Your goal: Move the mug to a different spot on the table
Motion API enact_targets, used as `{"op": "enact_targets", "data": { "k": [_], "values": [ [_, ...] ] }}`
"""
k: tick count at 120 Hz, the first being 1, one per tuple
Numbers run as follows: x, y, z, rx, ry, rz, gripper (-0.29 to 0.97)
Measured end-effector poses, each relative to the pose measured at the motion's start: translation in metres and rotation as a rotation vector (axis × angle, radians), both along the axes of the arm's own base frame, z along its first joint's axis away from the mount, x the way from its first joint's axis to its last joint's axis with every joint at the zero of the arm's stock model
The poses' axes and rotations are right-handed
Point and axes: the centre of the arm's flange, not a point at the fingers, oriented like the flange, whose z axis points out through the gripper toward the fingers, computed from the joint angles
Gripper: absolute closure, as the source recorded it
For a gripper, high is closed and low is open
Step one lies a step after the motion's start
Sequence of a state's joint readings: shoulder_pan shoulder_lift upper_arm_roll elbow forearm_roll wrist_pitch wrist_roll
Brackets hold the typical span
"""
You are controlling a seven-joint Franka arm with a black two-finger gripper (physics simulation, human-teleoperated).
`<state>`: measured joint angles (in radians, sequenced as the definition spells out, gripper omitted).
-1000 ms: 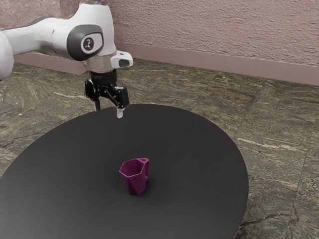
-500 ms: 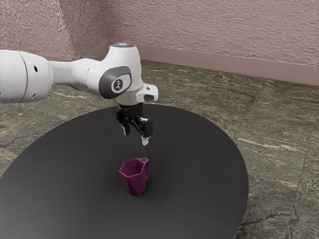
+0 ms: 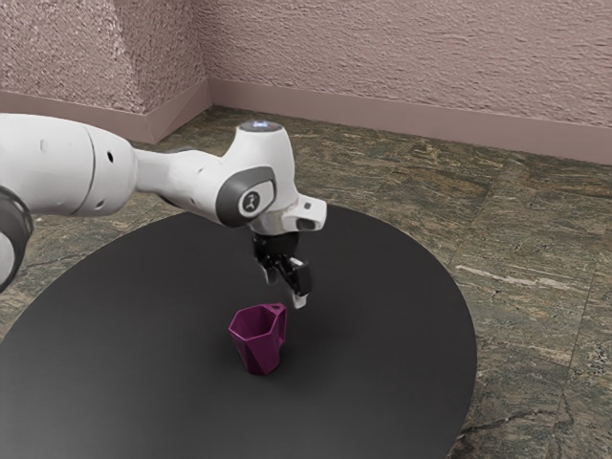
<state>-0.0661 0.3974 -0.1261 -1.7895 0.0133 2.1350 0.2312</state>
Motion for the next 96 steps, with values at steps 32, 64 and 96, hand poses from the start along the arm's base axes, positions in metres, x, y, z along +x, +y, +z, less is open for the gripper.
{"op": "enact_targets", "data": {
  "k": [32, 64, 96],
  "values": [
    [0.0, 0.001, -0.03, 0.013, 0.048, 0.033, 0.0],
    [-0.003, 0.001, -0.036, 0.02, 0.061, 0.055, 0.0],
    [-0.007, 0.001, -0.043, 0.072, 0.066, 0.023, 0.0]
  ]
}}
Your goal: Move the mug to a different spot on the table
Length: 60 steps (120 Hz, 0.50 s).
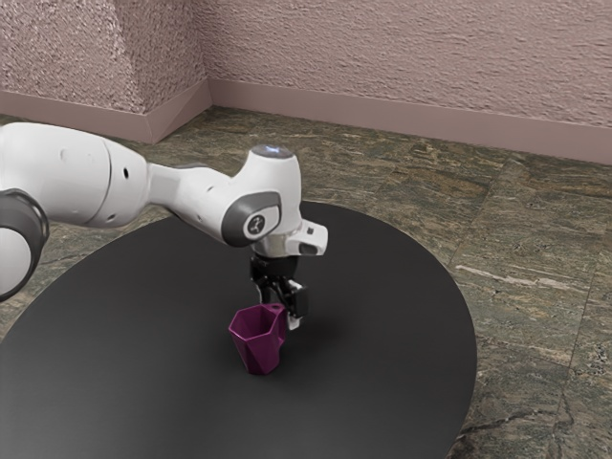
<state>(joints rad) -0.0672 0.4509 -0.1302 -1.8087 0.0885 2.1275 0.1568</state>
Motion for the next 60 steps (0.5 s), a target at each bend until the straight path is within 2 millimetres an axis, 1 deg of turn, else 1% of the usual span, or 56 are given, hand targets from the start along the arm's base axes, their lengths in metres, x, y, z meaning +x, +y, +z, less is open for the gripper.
{"op": "enact_targets", "data": {
  "k": [11, 38, 60],
  "values": [
    [-0.0003, -0.0045, 0.0001, 0.013, -0.006, -0.022, 0.0],
    [-0.0017, -0.005, -0.0018, 0.022, -0.005, -0.029, 0.0],
    [-0.0092, -0.005, -0.0076, 0.016, 0.013, -0.02, 0.0]
  ]
}}
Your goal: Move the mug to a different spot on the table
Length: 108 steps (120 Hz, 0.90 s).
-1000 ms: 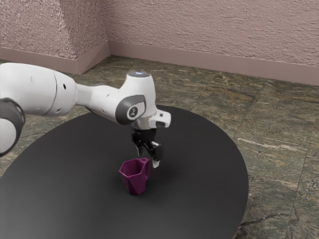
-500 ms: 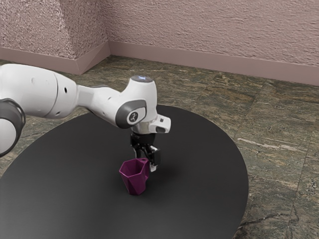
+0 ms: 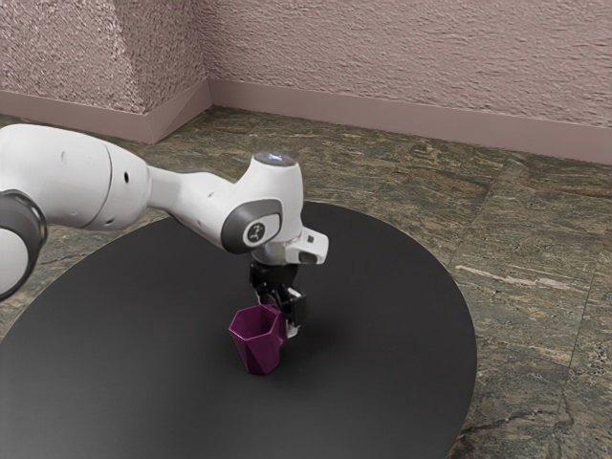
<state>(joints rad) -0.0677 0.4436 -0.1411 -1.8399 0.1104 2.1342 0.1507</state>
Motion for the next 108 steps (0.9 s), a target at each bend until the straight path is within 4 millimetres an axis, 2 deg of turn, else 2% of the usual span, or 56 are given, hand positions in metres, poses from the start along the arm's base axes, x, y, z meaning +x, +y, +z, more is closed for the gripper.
{"op": "enact_targets", "data": {
  "k": [35, 44, 62, 80, 93, 108],
  "values": [
    [-0.004, 0.0, -0.004, -0.009, 0.012, 0.013, 0.06],
    [-0.004, 0.0, -0.004, -0.009, 0.013, 0.014, 0.15],
    [-0.004, 0.0, -0.004, -0.008, 0.014, 0.014, 0.43],
    [-0.003, 0.0, -0.004, -0.002, 0.016, 0.016, 0.54],
    [0.005, 0.001, 0.009, -0.001, 0.028, 0.03, 0.59],
    [0.005, 0.004, 0.019, 0.037, 0.087, 0.048, 0.63]
  ]
}}
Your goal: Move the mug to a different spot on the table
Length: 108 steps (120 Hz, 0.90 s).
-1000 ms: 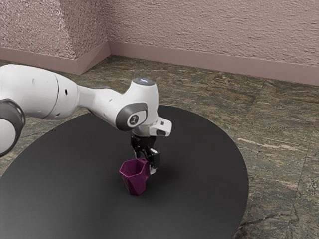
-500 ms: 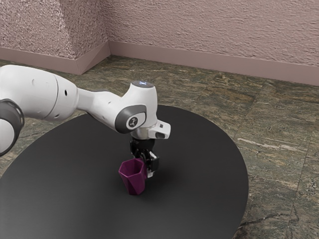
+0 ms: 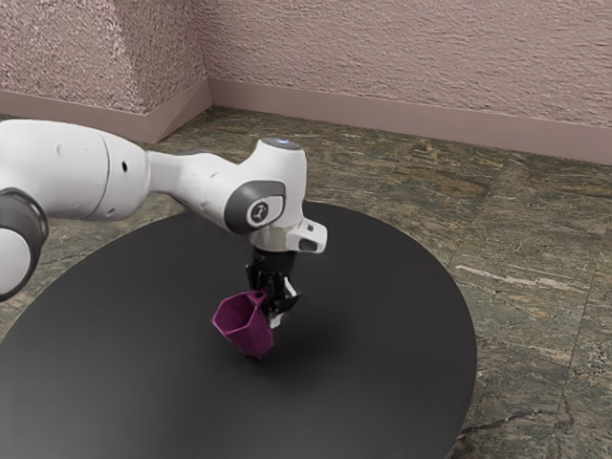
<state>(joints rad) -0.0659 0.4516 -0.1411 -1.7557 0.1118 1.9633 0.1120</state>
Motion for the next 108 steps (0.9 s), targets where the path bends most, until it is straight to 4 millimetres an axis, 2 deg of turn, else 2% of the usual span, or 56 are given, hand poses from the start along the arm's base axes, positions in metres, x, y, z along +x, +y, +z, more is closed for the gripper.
{"op": "enact_targets", "data": {
  "k": [26, 43, 48, 57, 68, 84, 108],
  "values": [
    [0.0, 0.006, 0.025, 0.099, 0.098, 0.043, 0.73],
    [0.031, 0.012, 0.039, 0.123, 0.121, 0.103, 0.76],
    [0.039, 0.016, 0.037, 0.133, 0.135, 0.121, 0.77],
    [0.052, 0.034, 0.025, 0.161, 0.167, 0.168, 0.78],
    [0.057, 0.052, 0.018, 0.191, 0.199, 0.209, 0.79],
    [0.058, 0.064, 0.004, 0.212, 0.239, 0.241, 0.79],
    [0.074, 0.09, -0.014, 0.208, 0.247, 0.302, 0.79]
  ]
}}
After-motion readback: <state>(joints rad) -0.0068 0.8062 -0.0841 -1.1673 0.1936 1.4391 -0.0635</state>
